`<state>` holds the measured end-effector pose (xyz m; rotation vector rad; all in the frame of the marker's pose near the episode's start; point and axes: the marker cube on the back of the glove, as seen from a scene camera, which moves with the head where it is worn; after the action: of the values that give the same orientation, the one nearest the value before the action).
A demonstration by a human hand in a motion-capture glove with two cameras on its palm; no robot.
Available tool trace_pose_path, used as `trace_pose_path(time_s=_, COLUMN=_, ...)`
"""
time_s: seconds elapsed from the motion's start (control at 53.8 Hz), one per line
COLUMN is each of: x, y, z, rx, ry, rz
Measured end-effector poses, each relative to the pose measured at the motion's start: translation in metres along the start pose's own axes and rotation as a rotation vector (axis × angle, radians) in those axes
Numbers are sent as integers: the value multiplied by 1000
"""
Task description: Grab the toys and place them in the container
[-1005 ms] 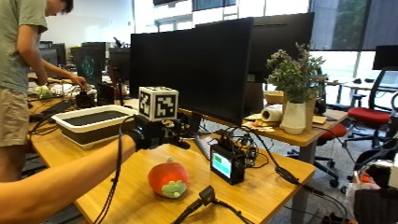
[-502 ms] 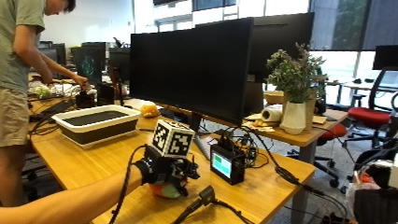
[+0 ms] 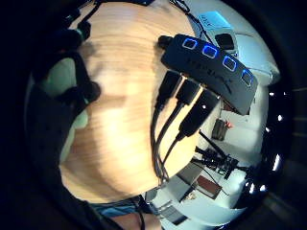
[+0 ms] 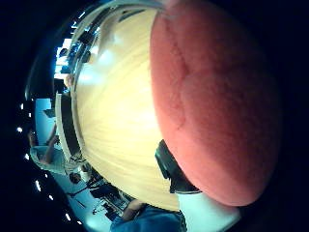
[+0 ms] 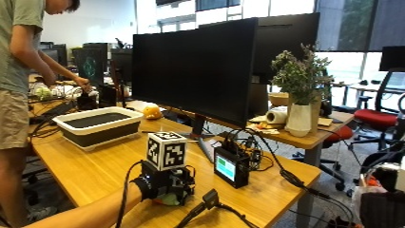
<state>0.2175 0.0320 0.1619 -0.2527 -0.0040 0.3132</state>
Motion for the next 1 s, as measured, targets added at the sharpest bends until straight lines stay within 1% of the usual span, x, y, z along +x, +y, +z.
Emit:
trace_pose_path(time_s=0.223, x=-2, y=-1, z=-3, rx=69, ry=-85, rz=2)
trace_pose_path(time_s=0.353, x=-3, y=-3, z=-11, rx=118, ry=-85, rz=8)
trace_pose_path(time_s=0.577, x=-15, y=-8, z=-37, rx=131, ry=-59, rz=6)
trace_pose_path(time_s=0.763, x=-31, y=-7, z=-87, rx=158, ry=-104, rz=-15)
trace_pose_path(time_s=1.005, x=-86, y=-15, z=-166, rx=227, ry=-60, rz=-60)
